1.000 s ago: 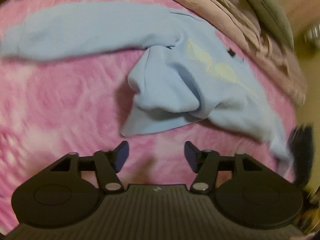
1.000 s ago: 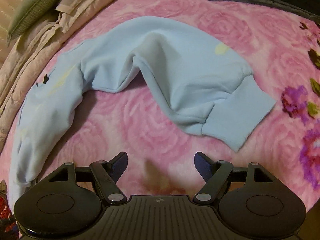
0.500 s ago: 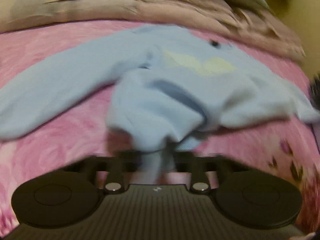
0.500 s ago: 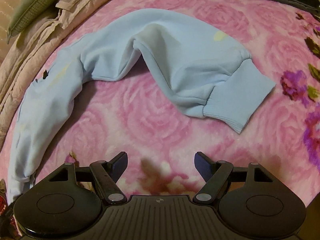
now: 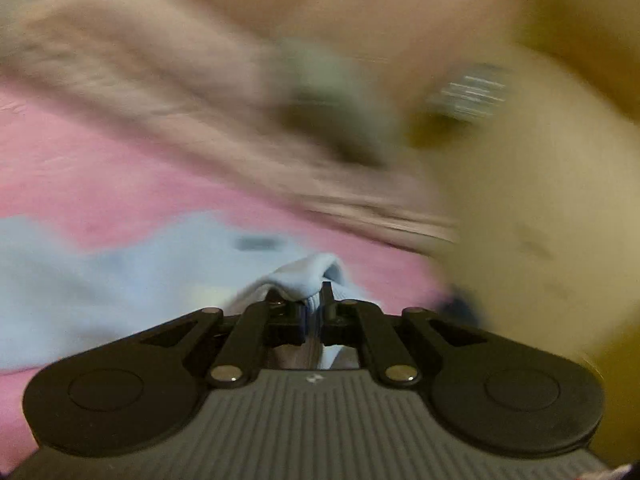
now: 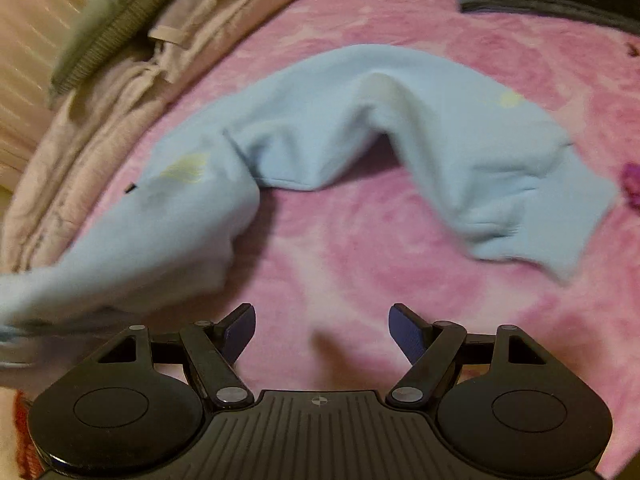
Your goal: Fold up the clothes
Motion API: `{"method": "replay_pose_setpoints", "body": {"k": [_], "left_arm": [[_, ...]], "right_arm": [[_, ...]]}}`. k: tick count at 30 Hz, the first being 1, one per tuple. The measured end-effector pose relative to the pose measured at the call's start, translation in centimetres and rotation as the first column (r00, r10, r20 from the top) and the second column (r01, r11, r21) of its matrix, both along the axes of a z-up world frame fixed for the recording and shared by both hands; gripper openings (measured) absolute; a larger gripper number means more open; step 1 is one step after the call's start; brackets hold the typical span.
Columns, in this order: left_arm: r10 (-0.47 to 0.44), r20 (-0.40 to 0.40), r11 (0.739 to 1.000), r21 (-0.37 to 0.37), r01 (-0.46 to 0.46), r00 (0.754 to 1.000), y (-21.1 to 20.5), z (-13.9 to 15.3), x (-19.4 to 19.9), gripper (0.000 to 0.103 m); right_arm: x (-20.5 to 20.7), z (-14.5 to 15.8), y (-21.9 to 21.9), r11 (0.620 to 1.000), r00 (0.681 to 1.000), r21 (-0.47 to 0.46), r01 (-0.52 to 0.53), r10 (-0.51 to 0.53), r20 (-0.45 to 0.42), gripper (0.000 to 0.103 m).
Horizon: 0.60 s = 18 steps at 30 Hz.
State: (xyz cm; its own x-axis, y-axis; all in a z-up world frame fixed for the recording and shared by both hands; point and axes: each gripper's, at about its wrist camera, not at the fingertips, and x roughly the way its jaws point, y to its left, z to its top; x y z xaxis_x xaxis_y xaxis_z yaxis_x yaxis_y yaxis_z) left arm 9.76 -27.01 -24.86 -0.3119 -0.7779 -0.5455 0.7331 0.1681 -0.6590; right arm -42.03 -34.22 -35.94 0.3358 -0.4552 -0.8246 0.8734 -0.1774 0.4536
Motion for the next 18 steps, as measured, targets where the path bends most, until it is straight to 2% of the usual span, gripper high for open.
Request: {"method": "replay_pose_setpoints", "body": {"k": [1,3,5,6,9,11,14,16,17,18], "left_arm": [[0.077,-0.016,0.995,0.070,-0.076,0.997,-0.2,-2.7,1.6,0.003],[0.222,-0.027,0.955,0.206,-0.212,0.975,-0.6,-7.9,4.7,0.003],[0.275,0.009,0.924,0.273,-0.266,0.962,-1.0,-11.3,6.4,0.003],[0.279,0.025,0.920,0.279,-0.274,0.960,-1.4,-12.1,6.8,0.003],[0.275,0.018,0.926,0.264,-0.270,0.961,-2.5,-12.4,7.5,0.003],[0.243,0.034,0.936,0.255,-0.243,0.970,-3.6,-12.1,7.5,0.003],[0.194,0.056,0.943,0.265,-0.202,0.979,-5.8,-12.3,7.6,0.003],[0.173,0.063,0.945,0.270,-0.184,0.983,-6.3,-12.3,7.6,0.003],[0.160,0.071,0.947,0.270,-0.173,0.985,-6.5,-12.1,7.5,0.003],[0.145,0.079,0.949,0.269,-0.161,0.986,-6.8,-12.0,7.4,0.003]], "right_arm": [[0.6,-0.2,-0.2,0.999,0.996,-0.045,-0.031,0.034,0.086,0.077],[1.8,-1.3,-0.5,1.000,0.987,-0.022,-0.007,0.010,0.161,0.077],[3.0,-2.0,-1.1,1.000,0.980,-0.016,-0.006,0.009,0.198,0.077],[3.8,-2.5,-1.4,1.000,0.977,-0.017,-0.011,0.015,0.212,0.077],[6.1,-3.1,-3.1,0.997,0.973,-0.061,-0.056,0.068,0.222,0.077],[8.1,-2.9,-3.6,0.983,0.968,-0.135,-0.128,0.153,0.199,0.077],[11.1,-2.6,-4.4,0.942,0.949,-0.240,-0.235,0.276,0.153,0.077],[13.4,-2.2,-4.2,0.892,0.932,-0.307,-0.332,0.361,0.042,0.076],[14.6,-2.0,-4.1,0.873,0.923,-0.312,-0.375,0.384,-0.034,0.070],[14.8,-1.4,-4.4,0.864,0.914,-0.321,-0.388,0.404,-0.019,0.021]]}}
